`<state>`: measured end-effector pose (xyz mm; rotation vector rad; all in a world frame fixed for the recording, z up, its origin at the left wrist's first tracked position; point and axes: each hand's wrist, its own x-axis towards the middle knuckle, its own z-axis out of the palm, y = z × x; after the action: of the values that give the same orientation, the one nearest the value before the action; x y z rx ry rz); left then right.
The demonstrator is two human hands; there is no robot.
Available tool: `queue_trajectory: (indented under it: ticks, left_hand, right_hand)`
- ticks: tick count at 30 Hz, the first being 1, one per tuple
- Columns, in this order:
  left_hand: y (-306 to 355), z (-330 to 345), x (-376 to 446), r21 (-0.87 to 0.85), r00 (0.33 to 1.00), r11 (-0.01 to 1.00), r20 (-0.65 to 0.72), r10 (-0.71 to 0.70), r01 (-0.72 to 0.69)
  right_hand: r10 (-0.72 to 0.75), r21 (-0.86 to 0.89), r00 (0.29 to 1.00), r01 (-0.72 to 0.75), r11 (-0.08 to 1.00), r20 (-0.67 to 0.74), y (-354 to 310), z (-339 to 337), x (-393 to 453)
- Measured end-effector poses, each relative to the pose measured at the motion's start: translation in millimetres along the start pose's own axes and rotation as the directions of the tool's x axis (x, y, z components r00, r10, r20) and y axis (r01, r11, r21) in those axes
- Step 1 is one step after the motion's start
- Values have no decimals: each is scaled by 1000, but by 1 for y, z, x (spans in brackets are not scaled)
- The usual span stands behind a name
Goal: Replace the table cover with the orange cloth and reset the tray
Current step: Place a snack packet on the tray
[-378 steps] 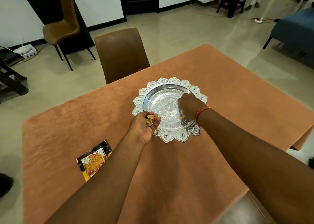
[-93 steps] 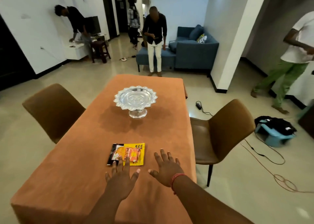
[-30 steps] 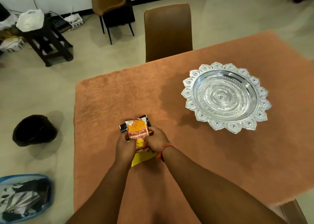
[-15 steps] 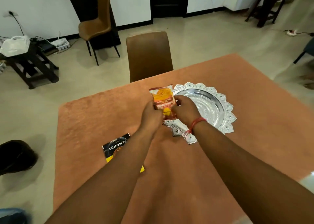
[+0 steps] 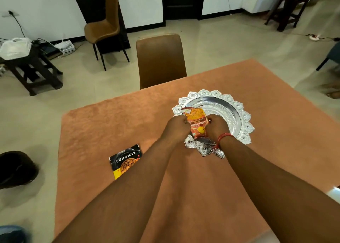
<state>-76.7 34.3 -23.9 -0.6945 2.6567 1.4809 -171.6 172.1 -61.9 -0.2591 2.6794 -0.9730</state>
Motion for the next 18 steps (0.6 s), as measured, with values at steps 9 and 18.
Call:
queue_trajectory:
  ticks: [9,18]
  left_hand:
    - [-90,-45,-37,-212,929,976,-351,-121,47]
    - [-247,-99,-137,-335,685,773,-359,-634,539]
  right_hand:
    - [-160,-302,947,72,951,-278,-26,-9,-22]
    - [-396,-103,880,434,895,262,-105,151,-136]
